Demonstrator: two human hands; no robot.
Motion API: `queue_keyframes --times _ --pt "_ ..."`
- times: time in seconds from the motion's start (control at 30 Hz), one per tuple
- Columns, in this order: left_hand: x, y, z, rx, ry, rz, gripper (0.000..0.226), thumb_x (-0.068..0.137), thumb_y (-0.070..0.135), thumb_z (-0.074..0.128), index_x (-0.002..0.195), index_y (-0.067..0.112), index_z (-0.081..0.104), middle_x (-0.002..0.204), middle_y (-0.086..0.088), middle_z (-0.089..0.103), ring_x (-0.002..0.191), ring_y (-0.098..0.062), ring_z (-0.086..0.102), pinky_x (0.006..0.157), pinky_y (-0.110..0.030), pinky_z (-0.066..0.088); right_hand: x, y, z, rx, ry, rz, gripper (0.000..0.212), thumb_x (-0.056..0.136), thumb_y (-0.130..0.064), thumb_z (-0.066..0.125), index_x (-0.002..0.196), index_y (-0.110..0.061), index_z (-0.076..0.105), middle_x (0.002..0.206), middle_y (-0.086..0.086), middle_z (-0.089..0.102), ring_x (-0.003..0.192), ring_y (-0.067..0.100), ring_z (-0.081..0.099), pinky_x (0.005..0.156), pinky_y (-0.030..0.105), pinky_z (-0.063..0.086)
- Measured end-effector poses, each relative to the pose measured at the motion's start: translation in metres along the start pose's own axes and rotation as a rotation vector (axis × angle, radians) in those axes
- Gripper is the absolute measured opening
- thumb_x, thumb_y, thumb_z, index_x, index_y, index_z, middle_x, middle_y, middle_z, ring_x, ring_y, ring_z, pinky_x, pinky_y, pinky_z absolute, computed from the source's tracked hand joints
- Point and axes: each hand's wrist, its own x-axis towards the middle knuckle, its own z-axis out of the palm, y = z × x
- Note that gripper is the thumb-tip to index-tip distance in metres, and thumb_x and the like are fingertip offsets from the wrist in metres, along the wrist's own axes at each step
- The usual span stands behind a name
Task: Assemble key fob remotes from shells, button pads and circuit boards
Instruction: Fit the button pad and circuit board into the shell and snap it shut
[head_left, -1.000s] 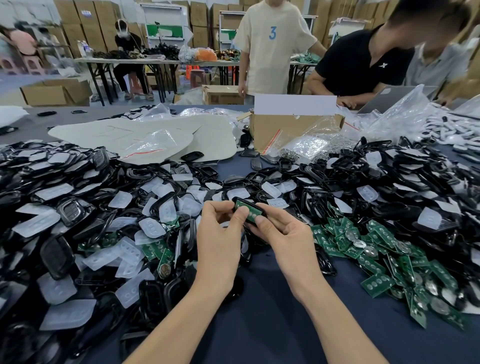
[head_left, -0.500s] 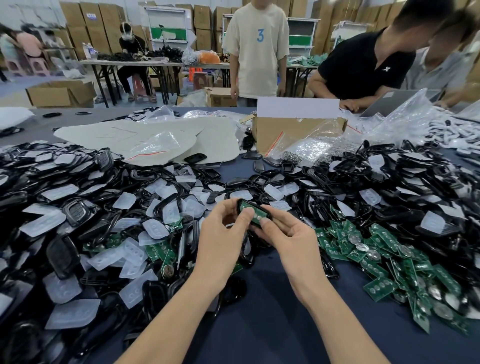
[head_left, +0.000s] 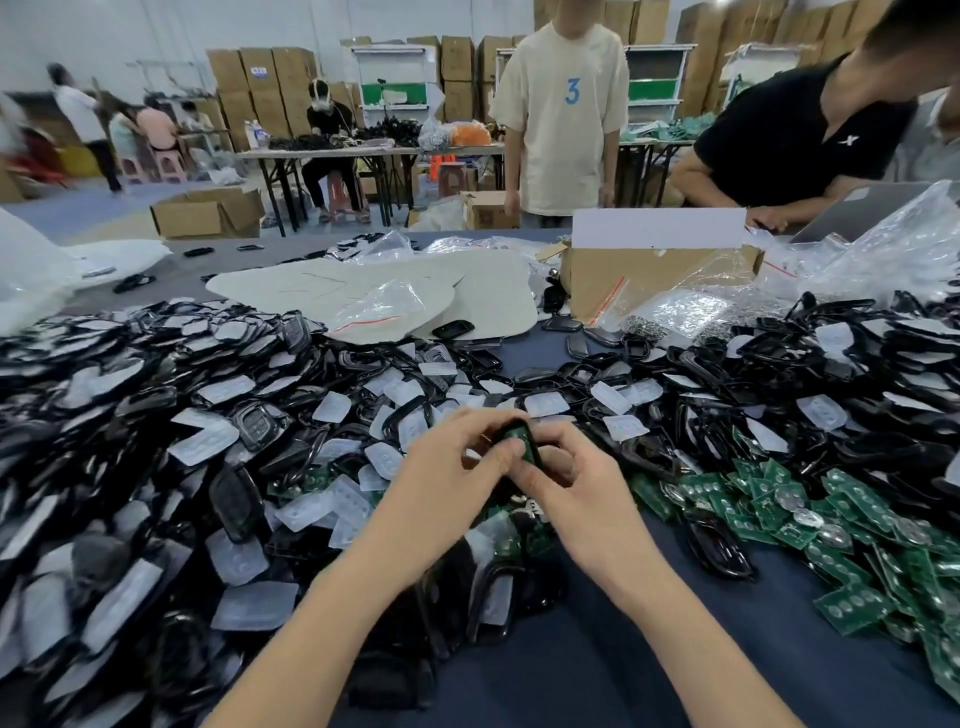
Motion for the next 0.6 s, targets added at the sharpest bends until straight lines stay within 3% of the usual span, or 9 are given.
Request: queue_keyframes --times 0.07,0.13,0.2,0.3,0.43,0.5,0.6 --pt "-0.001 0.001 -0.025 0.067 0.036 0.008 0.027 0.096 0.027 0.063 0.102 0.053 0.061 0.100 0.021 0.067 0.092 0.006 0.061 0.075 -0.010 0.048 0.011 -0.008 0.017 0.041 -0.020 -0.018 0.017 0.096 -0.021 0.069 0.106 -0.034 0.064 0.096 -0.006 0.077 0.091 0.008 0.072 0.078 0.027 0.057" --pt "-0.003 0.003 -0.053 0.108 0.080 -0.025 0.010 0.097 0.041 0.057 0.100 0.048 0.064 0.094 0.022 0.068 0.090 0.004 0.062 0.072 -0.010 0.047 0.025 -0.017 0.034 0.114 -0.002 -0.024 0.017 0.097 -0.018 0.066 0.109 -0.030 0.062 0.097 -0.007 0.077 0.087 0.004 0.071 0.073 0.020 0.056" --pt "-0.007 0.004 -0.081 0.165 0.126 -0.041 0.028 0.094 0.056 0.046 0.096 0.039 0.069 0.088 0.022 0.069 0.085 -0.001 0.064 0.070 -0.019 0.050 0.042 -0.026 0.052 0.200 0.024 -0.019 0.019 0.098 -0.017 0.066 0.111 -0.028 0.059 0.099 -0.007 0.078 0.084 0.001 0.071 0.069 0.017 0.054" --pt "-0.009 -0.001 -0.120 0.248 0.217 -0.090 0.033 0.101 0.048 0.045 0.087 0.033 0.072 0.083 0.023 0.071 0.079 0.002 0.065 0.071 -0.026 0.052 0.066 -0.038 0.078 0.287 0.035 -0.015 0.020 0.099 -0.018 0.065 0.116 -0.024 0.057 0.099 -0.009 0.078 0.090 0.002 0.071 0.074 0.024 0.057" --pt "-0.008 -0.015 -0.169 0.367 0.335 -0.169 0.025 0.102 0.035 0.052 0.087 0.034 0.071 0.081 0.016 0.073 0.074 -0.008 0.068 0.065 -0.034 0.055 0.095 -0.046 0.103 0.388 0.047 0.000 0.020 0.099 -0.011 0.064 0.115 -0.020 0.055 0.088 -0.012 0.079 0.085 -0.002 0.070 0.063 0.017 0.053" --pt "-0.003 -0.024 -0.191 0.476 0.340 -0.232 0.023 0.100 0.034 0.053 0.091 0.026 0.073 0.079 0.004 0.073 0.072 -0.024 0.066 0.065 -0.037 0.052 0.105 -0.046 0.111 0.400 0.041 0.012 0.020 0.098 -0.010 0.064 0.112 -0.020 0.055 0.087 -0.011 0.079 0.087 0.001 0.071 0.062 0.017 0.053" --pt "0.013 -0.039 -0.215 0.740 0.284 -0.363 0.023 0.101 0.033 0.053 0.099 0.020 0.071 0.084 -0.002 0.070 0.077 -0.024 0.061 0.069 -0.033 0.046 0.114 -0.041 0.118 0.409 0.031 0.022 0.020 0.097 -0.012 0.065 0.109 -0.023 0.055 0.088 -0.011 0.079 0.090 0.003 0.071 0.063 0.016 0.052"
